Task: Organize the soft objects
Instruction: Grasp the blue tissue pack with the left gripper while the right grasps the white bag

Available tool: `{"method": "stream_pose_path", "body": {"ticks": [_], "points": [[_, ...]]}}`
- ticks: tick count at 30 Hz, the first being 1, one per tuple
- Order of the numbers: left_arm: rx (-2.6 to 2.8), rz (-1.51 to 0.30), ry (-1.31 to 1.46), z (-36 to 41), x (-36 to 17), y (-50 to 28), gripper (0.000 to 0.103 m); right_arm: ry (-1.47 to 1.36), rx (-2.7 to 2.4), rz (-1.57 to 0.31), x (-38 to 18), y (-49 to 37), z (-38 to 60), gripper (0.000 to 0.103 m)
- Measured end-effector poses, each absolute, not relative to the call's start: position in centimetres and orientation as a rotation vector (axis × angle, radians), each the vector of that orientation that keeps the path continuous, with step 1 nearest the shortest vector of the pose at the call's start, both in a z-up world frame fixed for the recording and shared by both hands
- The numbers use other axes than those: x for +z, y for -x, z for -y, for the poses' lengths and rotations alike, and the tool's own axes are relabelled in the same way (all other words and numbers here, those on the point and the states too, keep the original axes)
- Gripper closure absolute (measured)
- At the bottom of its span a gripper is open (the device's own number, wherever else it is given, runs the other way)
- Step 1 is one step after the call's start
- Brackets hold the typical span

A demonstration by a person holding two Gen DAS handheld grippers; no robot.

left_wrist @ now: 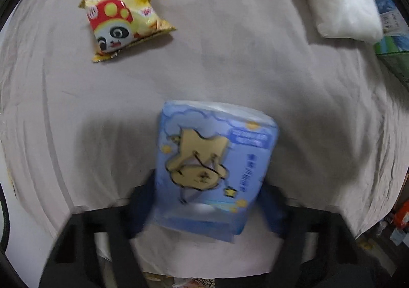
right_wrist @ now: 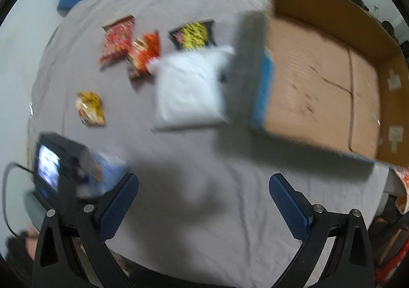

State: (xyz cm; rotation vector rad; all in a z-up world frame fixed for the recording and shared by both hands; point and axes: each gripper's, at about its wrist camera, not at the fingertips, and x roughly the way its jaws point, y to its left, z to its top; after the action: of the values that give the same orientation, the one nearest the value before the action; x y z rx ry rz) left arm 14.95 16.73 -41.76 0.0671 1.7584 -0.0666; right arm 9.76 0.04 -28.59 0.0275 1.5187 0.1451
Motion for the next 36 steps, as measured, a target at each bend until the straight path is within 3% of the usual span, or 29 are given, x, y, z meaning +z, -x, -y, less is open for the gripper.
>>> {"method": "stream_pose_path", "body": {"ticks": [3, 17, 19, 21, 26, 31, 33, 36], "points": [[-0.033, -1.723, -0.022, -17.4, -40.8, -15.8, 0.050, -0.024, 0.144, -1.504, -28.5, -12.3, -2.5, 0.000], [0.063, -1.619, 0.144, -19.5, -37.9, -21.8, 0.050, 0.064, -0.025, -1.658, -36.8, -21.1, -6.5, 0.000], [0.062, -1.622, 0.156, -20.0, -39.3, -21.3, 0.050, 0.049, -0.047, -1.694, -38.2, -21.5, -6.2, 0.004], [0.058, -1.629, 0.169, -20.7, -39.0, -20.8, 0.050, 0.056, -0.077, -1.717, -39.4, -21.7, -6.0, 0.020], [0.060, -1.625, 0.163, -21.7, -39.3, -19.3, 0.050, 0.069, -0.023, -1.769, -39.5, -20.0, -6.9, 0.023], [0.052, -1.631, 0.148, -21.9, -37.4, -16.0, 0.050, 0.123, 0.041, -1.838, -40.2, -15.9, -9.1, 0.022], [0.052, -1.637, 0.135, -21.6, -37.5, -14.8, 0.050, 0.136, 0.060, -1.825, -40.5, -15.2, -9.4, 0.014], [0.053, -1.651, 0.143, -21.3, -37.9, -13.1, 0.050, 0.096, 0.073, -1.789, -39.9, -15.4, -9.2, 0.013]]}}
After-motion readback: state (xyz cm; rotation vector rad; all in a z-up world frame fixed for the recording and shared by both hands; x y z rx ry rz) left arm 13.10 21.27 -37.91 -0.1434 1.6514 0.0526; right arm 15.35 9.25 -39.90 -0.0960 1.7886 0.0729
